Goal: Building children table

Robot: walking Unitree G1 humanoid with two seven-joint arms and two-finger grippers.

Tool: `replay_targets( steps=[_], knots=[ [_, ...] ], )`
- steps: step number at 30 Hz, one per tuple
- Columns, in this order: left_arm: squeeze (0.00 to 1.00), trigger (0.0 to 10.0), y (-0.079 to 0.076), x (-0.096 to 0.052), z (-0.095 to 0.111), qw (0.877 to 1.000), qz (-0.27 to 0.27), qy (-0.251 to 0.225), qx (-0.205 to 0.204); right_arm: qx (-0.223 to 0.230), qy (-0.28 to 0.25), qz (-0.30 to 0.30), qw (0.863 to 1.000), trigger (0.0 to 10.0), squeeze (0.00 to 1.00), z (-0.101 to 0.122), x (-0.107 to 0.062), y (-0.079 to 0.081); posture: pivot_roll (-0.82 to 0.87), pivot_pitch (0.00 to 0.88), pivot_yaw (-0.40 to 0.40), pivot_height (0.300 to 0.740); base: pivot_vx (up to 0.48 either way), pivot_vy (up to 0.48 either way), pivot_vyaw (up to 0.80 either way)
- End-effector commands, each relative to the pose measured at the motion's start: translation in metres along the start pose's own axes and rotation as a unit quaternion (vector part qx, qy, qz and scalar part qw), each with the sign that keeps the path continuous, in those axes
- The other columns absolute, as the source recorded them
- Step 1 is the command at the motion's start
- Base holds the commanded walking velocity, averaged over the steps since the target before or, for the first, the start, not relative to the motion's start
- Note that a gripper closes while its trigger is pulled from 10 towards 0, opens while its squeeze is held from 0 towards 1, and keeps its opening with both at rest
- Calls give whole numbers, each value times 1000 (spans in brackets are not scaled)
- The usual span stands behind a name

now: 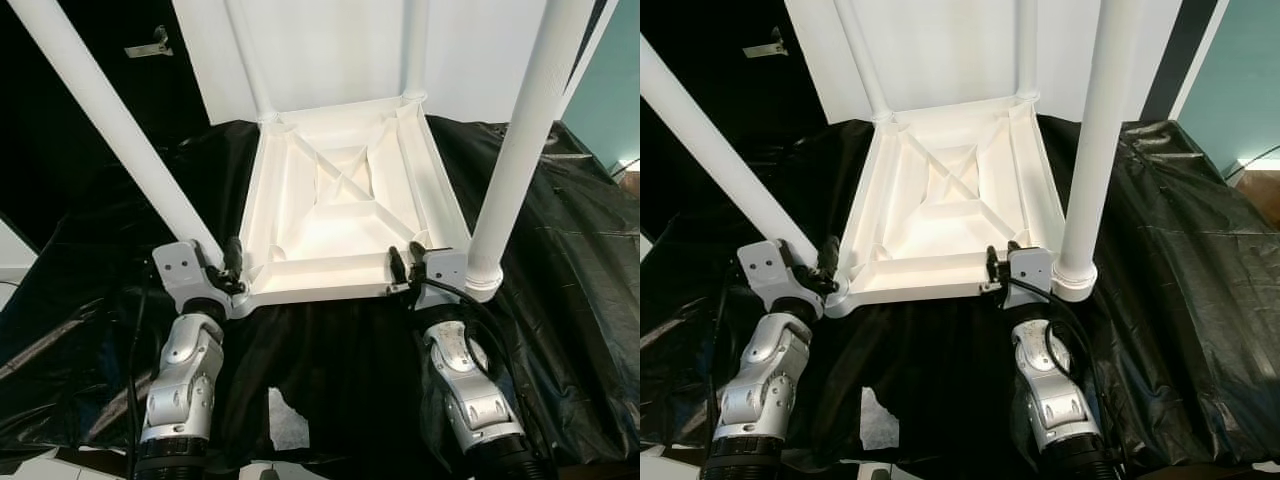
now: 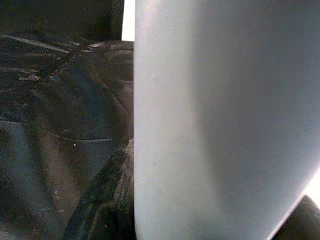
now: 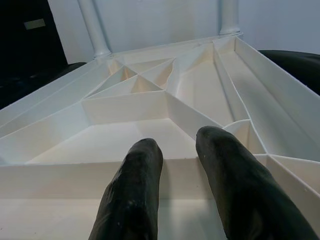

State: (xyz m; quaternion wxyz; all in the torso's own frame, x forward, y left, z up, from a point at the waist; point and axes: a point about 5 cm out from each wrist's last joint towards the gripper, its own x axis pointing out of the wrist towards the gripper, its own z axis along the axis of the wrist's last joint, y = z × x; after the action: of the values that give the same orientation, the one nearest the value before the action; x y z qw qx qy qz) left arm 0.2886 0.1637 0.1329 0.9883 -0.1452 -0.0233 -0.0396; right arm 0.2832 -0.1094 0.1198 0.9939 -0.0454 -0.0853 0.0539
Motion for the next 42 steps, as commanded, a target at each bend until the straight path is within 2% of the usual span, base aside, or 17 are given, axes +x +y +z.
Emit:
replay_targets(
  steps=[1,20,25,34,35,37,38,39,40,41,42],
  knots=[
    [0,10000,-4,-1,-13,998,2,28,-63,-3,12,6,1000,10000,0,-5,-1,3,15,12,15,740,0,0,0],
    [0,10000,-5,0,-13,998,3,33,-62,-20,0,17,1000,10000,0,-1,2,4,17,10,13,740,0,0,0],
    [0,10000,-6,-1,-14,998,0,32,-55,-63,-33,53,996,10000,0,11,4,13,16,11,11,740,0,0,0],
    [0,10000,-7,-2,-14,998,-2,31,-48,-67,-52,76,993,10000,0,24,5,19,15,14,13,740,0,0,0],
    [0,10000,-8,-2,-14,998,-3,31,-46,-59,-50,73,994,10000,86,25,5,17,17,15,12,740,0,0,0],
    [0,10000,-8,-2,-14,998,-3,31,-46,-59,-50,73,994,10000,86,25,5,17,17,15,12,740,0,0,0],
    [0,10000,-8,-2,-14,999,-4,30,-44,-54,-47,70,995,10000,220,25,4,15,17,15,12,740,0,0,0],
    [0,10000,-8,-2,-13,999,-5,29,-42,-41,-44,63,996,10000,439,27,3,12,15,15,14,740,0,0,0],
    [0,10000,-8,-2,-13,999,-6,29,-42,-32,-42,58,997,10000,439,28,3,10,15,15,14,740,0,0,0],
    [0,10000,-8,-2,-13,999,-6,29,-41,0,-38,41,998,10000,1000,31,0,4,8,18,16,740,0,0,0],
    [0,10000,-8,-2,-13,999,-6,29,-41,0,-38,41,998,10000,1000,31,0,4,8,18,16,740,0,0,0]
  ],
)
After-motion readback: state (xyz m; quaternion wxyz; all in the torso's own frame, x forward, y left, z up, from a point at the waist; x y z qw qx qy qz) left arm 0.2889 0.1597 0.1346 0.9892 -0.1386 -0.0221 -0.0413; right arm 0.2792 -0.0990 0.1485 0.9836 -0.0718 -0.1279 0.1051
